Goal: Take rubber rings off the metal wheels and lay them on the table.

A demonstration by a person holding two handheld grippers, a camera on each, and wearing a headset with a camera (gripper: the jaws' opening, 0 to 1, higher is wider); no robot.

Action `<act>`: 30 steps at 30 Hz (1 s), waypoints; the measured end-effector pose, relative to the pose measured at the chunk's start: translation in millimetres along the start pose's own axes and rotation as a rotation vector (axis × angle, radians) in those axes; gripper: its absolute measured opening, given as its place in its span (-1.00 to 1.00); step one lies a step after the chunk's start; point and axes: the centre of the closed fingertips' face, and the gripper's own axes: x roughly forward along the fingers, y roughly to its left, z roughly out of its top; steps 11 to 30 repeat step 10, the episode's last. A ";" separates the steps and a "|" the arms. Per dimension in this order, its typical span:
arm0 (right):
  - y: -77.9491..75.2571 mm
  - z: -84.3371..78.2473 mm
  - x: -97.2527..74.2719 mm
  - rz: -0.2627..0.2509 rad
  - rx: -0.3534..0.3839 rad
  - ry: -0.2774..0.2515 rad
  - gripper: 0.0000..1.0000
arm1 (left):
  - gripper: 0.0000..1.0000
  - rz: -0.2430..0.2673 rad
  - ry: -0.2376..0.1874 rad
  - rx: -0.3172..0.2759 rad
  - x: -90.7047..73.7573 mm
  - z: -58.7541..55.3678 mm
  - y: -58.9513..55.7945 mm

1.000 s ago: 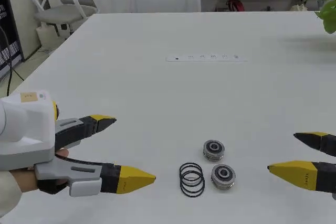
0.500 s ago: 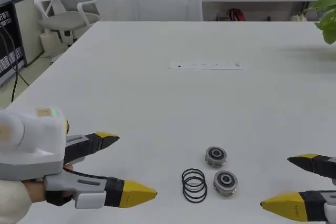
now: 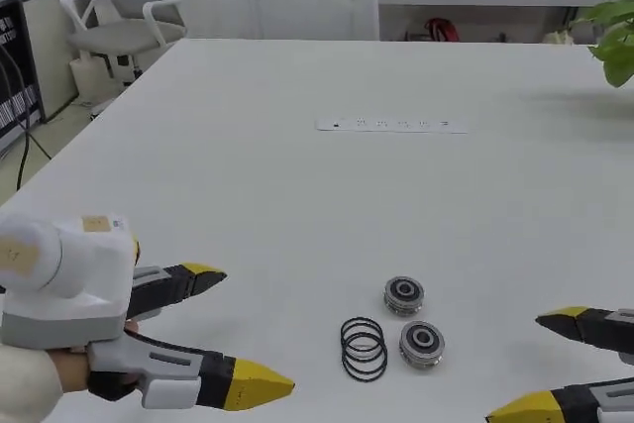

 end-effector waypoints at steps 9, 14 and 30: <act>0.7 -2.7 0.3 0.008 -0.007 0.017 0.92 | 1.00 0.009 0.009 0.002 -0.7 -1.2 0.8; 0.8 -2.6 0.2 0.009 -0.008 0.017 0.92 | 1.00 0.012 0.010 0.002 -0.9 -1.2 1.4; 0.8 -2.6 0.2 0.009 -0.008 0.017 0.92 | 1.00 0.012 0.010 0.002 -0.9 -1.2 1.4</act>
